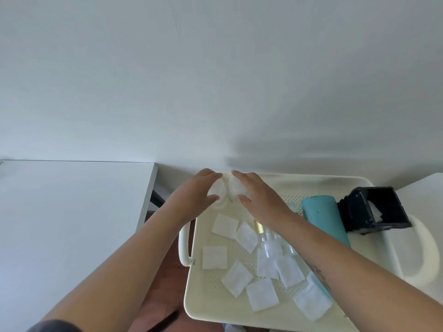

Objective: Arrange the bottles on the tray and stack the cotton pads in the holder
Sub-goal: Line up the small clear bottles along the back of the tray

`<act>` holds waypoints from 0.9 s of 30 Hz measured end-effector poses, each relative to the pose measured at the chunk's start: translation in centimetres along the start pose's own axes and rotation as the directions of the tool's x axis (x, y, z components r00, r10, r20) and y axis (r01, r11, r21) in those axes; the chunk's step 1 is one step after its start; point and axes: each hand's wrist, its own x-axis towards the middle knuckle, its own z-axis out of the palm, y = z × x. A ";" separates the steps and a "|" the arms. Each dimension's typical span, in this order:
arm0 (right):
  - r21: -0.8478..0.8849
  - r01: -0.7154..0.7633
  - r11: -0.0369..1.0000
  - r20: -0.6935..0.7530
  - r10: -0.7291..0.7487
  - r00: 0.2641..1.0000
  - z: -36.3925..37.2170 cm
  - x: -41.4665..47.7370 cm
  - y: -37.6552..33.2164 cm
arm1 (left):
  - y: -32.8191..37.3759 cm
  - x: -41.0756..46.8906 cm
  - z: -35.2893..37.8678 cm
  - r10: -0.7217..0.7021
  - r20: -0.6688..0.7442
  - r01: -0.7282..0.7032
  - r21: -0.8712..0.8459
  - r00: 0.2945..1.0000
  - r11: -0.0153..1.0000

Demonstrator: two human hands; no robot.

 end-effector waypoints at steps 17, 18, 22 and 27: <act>0.013 -0.057 0.998 -0.080 0.057 0.995 0.2 -1.1 -0.7 | 0.8 0.1 -0.6 0.036 -0.054 -0.034 0.042 0.998 0.999; 0.023 -0.062 0.998 -0.096 0.064 0.993 -0.3 -1.5 -0.7 | 1.1 -0.3 -0.6 0.050 -0.111 -0.047 0.028 0.993 0.998; 0.063 -0.096 0.993 -0.179 0.106 0.978 -2.7 -4.3 0.4 | 3.0 -2.6 -0.3 0.117 -0.305 -0.132 -0.027 0.945 0.991; 0.093 -0.130 0.987 -0.250 0.149 0.957 -4.1 -8.9 2.9 | 5.9 -4.5 2.7 0.145 -0.310 -0.179 -0.086 0.940 0.980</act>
